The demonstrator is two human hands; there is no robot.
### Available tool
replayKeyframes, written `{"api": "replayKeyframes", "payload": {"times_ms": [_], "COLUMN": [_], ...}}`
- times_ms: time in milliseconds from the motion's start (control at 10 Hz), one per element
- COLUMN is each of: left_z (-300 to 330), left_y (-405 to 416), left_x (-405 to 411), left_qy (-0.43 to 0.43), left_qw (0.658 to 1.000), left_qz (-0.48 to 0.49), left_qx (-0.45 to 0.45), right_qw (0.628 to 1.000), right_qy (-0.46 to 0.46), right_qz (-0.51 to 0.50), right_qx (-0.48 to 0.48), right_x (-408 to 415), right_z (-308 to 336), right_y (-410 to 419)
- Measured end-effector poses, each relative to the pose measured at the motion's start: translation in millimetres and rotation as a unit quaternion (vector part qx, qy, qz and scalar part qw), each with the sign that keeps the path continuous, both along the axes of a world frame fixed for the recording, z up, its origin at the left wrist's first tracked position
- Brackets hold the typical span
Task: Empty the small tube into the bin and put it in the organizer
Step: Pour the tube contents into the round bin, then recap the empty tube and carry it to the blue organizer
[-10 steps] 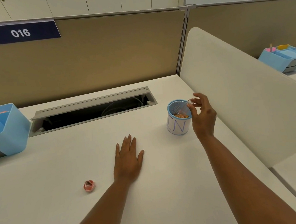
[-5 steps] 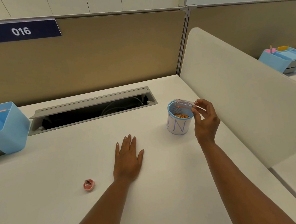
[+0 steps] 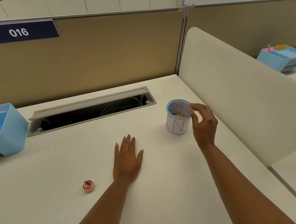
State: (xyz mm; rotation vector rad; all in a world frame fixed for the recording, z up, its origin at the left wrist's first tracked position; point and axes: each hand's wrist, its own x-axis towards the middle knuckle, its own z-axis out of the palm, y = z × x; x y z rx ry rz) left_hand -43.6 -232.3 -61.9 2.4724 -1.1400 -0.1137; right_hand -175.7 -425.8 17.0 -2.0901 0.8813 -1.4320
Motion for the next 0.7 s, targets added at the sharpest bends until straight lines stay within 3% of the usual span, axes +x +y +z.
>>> {"api": "replayKeyframes", "payload": {"times_ms": [300, 400, 500, 600, 700], "left_z": [1, 3, 15, 42, 78], "left_y": [1, 0, -2, 1, 4], "left_x": [0, 2, 10, 20, 19], "left_qy": [0.013, 0.027, 0.075, 0.149, 0.253], "left_qw": [1.0, 1.0, 0.995, 0.987, 0.961], "left_qz": [-0.002, -0.009, -0.036, -0.05, -0.017], "left_qx": [-0.002, 0.012, 0.054, 0.04, -0.107], "right_qw": [0.997, 0.979, 0.921, 0.836, 0.741], "right_qy": [-0.05, -0.133, -0.24, -0.323, -0.377], "right_qz": [-0.013, -0.048, -0.034, 0.039, 0.115], "right_qx": [0.055, 0.145, 0.304, 0.442, 0.544], "right_x": [2, 7, 14, 21, 28], "right_z": [5, 18, 32, 48, 62], "right_y": [7, 12, 27, 51, 79]}}
